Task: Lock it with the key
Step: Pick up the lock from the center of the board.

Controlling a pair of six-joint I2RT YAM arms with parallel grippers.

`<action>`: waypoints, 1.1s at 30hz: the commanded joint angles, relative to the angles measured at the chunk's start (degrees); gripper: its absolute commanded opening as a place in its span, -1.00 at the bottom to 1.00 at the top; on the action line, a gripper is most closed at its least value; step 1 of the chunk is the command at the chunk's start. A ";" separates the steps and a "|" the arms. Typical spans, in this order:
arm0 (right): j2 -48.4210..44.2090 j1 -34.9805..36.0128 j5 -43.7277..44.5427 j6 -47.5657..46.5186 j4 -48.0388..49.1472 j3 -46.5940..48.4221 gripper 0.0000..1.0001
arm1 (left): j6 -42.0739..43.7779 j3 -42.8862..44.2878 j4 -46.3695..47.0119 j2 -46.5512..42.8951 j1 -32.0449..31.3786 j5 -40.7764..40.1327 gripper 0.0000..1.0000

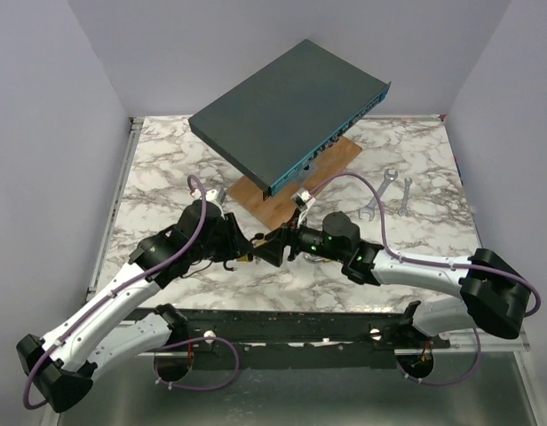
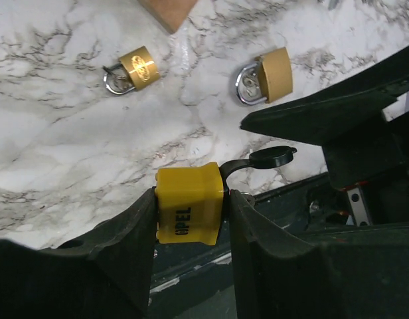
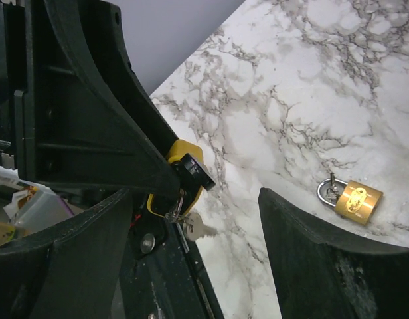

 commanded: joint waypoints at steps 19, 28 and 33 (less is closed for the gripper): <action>-0.92 8.20 16.43 4.22 11.50 -5.65 0.21 | -14.42 5.54 2.87 3.79 -5.53 -2.20 -1.00; -2.00 8.48 19.80 5.93 11.88 -6.08 -0.06 | -15.63 5.10 3.39 4.22 -5.62 -0.73 -1.00; -0.36 8.96 19.65 6.48 11.17 -4.84 -0.09 | -16.40 5.33 3.43 3.98 -5.97 -0.77 -1.00</action>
